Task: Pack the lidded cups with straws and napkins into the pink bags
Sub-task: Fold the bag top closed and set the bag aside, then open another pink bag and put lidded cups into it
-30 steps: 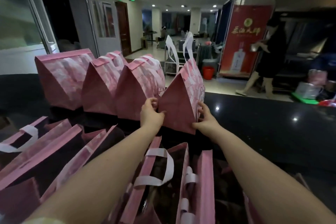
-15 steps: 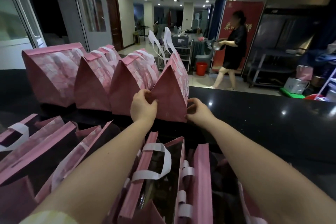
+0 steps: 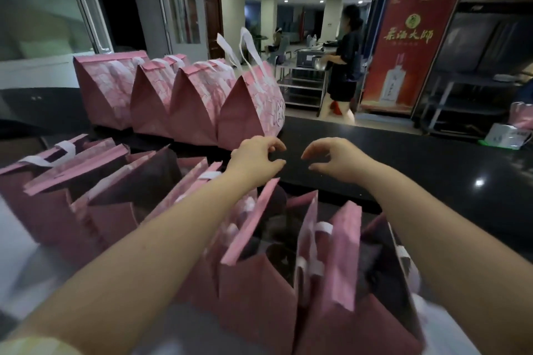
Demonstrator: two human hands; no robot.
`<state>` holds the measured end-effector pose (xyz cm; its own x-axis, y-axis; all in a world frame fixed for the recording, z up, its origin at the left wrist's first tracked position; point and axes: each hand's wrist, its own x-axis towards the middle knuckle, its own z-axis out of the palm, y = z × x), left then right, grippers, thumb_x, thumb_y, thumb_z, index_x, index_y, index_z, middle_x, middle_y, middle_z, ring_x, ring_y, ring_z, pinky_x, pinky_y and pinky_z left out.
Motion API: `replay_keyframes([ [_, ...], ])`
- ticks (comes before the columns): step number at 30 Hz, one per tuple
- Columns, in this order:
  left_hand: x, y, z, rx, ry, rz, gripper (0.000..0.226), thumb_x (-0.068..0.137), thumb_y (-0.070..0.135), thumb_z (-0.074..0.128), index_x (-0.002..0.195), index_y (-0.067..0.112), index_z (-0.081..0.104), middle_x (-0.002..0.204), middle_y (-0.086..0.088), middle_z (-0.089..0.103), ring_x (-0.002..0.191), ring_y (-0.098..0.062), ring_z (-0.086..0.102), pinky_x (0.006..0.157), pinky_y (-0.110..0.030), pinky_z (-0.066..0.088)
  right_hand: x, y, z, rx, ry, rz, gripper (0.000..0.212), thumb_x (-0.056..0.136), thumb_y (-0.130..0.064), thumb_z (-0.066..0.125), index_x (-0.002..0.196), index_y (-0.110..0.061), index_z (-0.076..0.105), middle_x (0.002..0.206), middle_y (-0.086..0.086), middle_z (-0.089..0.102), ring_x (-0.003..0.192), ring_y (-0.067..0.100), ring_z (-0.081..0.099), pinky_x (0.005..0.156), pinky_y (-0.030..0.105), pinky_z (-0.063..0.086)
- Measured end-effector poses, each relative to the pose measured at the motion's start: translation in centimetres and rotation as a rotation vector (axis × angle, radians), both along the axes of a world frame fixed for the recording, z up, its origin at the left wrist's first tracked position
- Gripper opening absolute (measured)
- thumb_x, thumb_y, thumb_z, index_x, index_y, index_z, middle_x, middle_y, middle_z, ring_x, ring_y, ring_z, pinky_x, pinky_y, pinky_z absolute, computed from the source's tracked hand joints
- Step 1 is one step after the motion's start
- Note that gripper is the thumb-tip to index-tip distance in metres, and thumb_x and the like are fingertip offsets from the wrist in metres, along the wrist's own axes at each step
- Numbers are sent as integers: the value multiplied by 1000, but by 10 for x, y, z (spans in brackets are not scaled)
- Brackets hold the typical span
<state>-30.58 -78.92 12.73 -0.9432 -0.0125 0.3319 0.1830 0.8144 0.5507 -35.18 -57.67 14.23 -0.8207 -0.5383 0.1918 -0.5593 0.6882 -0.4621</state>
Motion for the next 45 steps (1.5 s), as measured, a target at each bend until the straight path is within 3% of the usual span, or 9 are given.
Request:
replay_keyframes([
  [8, 102, 117, -35, 34, -59, 68, 15, 82, 36, 67, 95, 33, 71, 93, 10, 66, 95, -17, 62, 87, -39, 52, 54, 109, -43, 27, -56, -6, 19, 89, -18, 66, 98, -35, 66, 104, -15, 62, 87, -2, 61, 59, 8, 44],
  [14, 184, 172, -75, 140, 112, 216, 15, 80, 38, 74, 91, 30, 76, 95, 5, 68, 95, -20, 62, 84, -42, 51, 77, 162, -81, 107, -12, -106, 48, 85, 3, 53, 102, -38, 69, 130, -8, 58, 121, 20, 48, 96, 43, 49],
  [18, 219, 192, -102, 113, 187, 264, 34, 71, 58, 76, 88, 28, 76, 96, 12, 68, 100, -13, 57, 93, -38, 44, 100, 167, -101, 200, 150, -121, 23, 91, -14, 62, 108, -28, 68, 131, -7, 57, 126, 22, 40, 103, 42, 41],
  [22, 245, 206, -125, 30, 177, 287, 60, 60, 74, 68, 100, 30, 73, 121, 7, 60, 125, -20, 44, 104, -39, 33, 125, 188, -111, 93, 211, -207, 11, 90, -16, 64, 98, -18, 71, 119, -1, 62, 117, 26, 43, 95, 40, 42],
  [28, 261, 199, -150, 194, 264, 318, 43, 73, 24, 84, 114, 24, 70, 122, 0, 58, 118, -16, 44, 101, -35, 40, 200, 210, -128, -173, 355, -194, 10, 79, -7, 75, 88, -13, 75, 100, 0, 63, 109, 33, 44, 88, 44, 45],
  [30, 265, 196, -156, 422, 213, 276, 46, 78, 16, 80, 119, 28, 64, 119, 8, 59, 111, -7, 53, 93, -28, 49, 225, 213, -145, -314, 365, -192, 31, 74, -5, 81, 101, -19, 75, 120, -7, 53, 118, 31, 43, 96, 42, 45],
  [34, 271, 191, -170, 783, 109, 256, 49, 81, 4, 75, 110, 40, 59, 104, 23, 67, 97, 1, 65, 80, -13, 52, 253, 218, -174, -674, -71, -466, 87, 75, -17, 82, 139, -54, 36, 148, -21, 32, 135, 2, 34, 106, 20, 32],
  [40, 274, 172, -203, 875, -59, 255, 28, 86, 5, 71, 107, 23, 70, 97, 14, 74, 91, -1, 69, 83, -21, 57, 287, 214, -202, -1065, -302, -681, 21, 93, -5, 61, 105, -22, 62, 95, -9, 72, 94, 14, 68, 69, 16, 54],
  [45, 265, 189, -195, 942, -71, 195, 30, 87, 5, 69, 91, 34, 74, 84, 23, 73, 84, 4, 68, 75, -12, 54, 321, 215, -197, -1164, -159, -893, 27, 97, -10, 53, 83, -27, 69, 81, -12, 73, 75, 3, 68, 63, 18, 54],
])
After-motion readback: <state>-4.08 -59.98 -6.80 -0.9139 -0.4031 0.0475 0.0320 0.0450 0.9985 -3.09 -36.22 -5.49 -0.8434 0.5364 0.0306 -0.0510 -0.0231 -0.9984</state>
